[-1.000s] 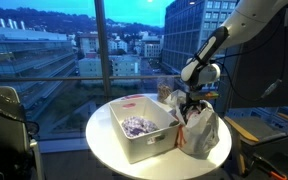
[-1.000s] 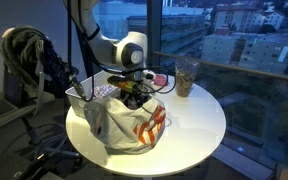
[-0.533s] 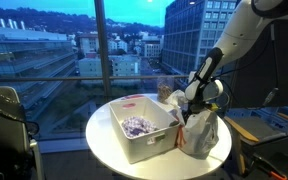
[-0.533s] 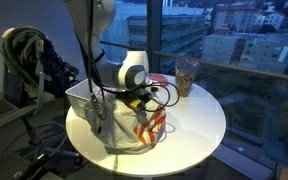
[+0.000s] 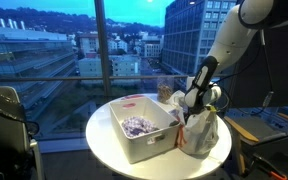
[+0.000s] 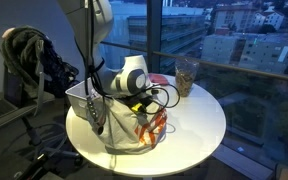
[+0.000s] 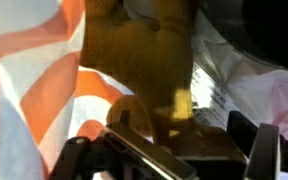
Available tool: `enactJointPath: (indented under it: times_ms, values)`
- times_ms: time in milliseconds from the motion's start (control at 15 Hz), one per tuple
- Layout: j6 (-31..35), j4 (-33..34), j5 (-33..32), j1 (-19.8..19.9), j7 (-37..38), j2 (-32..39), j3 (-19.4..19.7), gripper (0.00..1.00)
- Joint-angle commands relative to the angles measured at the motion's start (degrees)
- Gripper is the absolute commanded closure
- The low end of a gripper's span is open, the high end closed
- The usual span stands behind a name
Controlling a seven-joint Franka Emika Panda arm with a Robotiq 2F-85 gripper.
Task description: Put the purple shirt, the turnip plushie, moose toy and bowl in the basket
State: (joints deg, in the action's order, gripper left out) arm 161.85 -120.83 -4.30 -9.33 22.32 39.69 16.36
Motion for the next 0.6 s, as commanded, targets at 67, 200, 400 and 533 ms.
enactJointPath:
  times_ms: [67,200,400,533]
  values:
    - [-0.3,3.6,1.5,0.9,-0.4,4.0,-0.5,0.26]
    - [-0.5,4.0,1.6,0.5,-0.2,4.1,0.2,0.42]
    - [-2.5,3.8,2.5,1.8,-1.3,2.5,-1.1,0.65]
    - [-4.2,3.7,3.8,3.2,-1.7,1.6,-2.6,0.79]
